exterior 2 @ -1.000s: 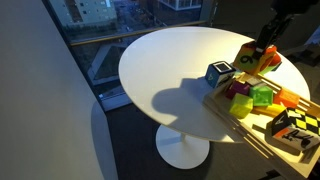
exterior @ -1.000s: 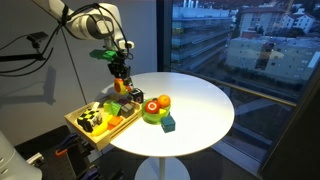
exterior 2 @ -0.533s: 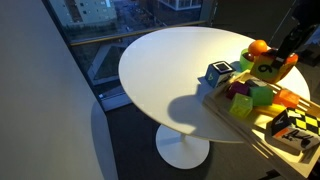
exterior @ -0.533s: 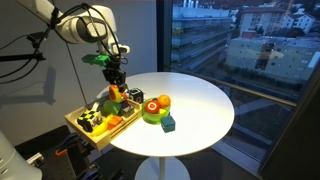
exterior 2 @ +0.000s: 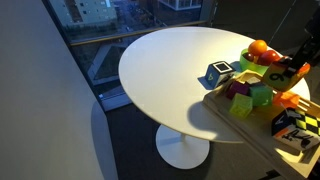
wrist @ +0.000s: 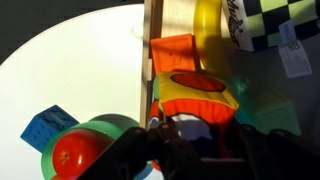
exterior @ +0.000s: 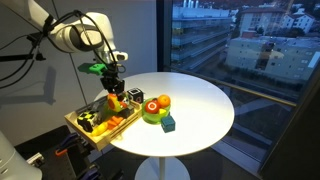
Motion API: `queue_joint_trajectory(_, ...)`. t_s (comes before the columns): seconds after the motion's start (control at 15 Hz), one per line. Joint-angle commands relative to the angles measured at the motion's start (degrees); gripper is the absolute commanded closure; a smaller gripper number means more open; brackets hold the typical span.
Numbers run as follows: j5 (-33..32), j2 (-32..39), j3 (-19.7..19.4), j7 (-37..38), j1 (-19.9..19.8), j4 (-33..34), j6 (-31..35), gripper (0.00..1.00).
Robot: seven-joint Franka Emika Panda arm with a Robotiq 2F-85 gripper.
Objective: Put the orange squishy block on the tray
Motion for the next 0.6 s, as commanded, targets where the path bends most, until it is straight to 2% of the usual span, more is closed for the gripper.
queue_joint_trajectory(0.0, -2.22, -2.56, -0.21, 1.38, -0.86, -2.91, 2.46, 0.29)
queue_joint_trajectory(0.13, -2.08, -2.99, -0.15, 1.27, -0.92, -3.30, 2.31, 0.28)
queue_joint_trajectory(0.4, -1.58, -4.28, -0.01, 0.75, -0.62, -3.16, 0.37, 0.01)
queue_joint_trajectory(0.53, -1.51, -4.98, 0.13, 0.73, -0.51, -2.81, -0.76, 0.00)
